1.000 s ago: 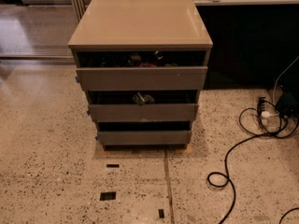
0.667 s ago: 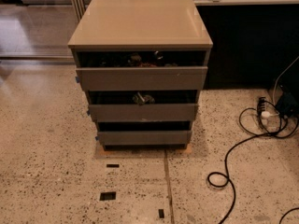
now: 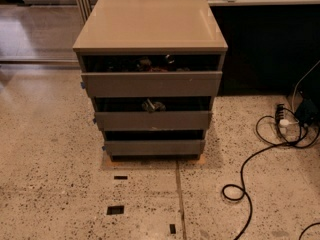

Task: Place redbull can into top drawer

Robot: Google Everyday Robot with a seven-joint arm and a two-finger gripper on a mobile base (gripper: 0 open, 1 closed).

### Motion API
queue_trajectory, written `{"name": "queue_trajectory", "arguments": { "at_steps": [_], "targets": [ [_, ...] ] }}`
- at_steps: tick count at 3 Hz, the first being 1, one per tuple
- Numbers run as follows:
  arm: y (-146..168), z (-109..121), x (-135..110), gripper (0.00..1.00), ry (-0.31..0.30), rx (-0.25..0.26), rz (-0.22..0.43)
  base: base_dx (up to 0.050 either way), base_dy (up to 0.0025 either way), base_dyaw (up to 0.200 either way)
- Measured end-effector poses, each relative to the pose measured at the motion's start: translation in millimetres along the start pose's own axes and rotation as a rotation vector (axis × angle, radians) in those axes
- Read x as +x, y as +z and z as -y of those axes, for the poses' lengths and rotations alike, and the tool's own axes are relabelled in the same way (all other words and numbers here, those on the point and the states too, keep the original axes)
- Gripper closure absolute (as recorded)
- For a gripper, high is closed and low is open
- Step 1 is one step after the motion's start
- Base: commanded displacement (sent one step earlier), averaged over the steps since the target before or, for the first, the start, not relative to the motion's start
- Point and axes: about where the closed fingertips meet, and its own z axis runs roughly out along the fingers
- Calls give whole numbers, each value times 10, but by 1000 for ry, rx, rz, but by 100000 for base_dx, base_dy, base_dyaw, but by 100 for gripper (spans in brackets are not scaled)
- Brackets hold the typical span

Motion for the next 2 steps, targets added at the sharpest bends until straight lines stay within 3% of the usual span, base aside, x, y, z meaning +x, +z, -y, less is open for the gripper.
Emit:
{"name": "queue_trajectory", "arguments": {
  "at_steps": [2],
  "targets": [
    [0, -1, 0, 0, 1, 0, 0, 0, 0, 0]
  ]
}}
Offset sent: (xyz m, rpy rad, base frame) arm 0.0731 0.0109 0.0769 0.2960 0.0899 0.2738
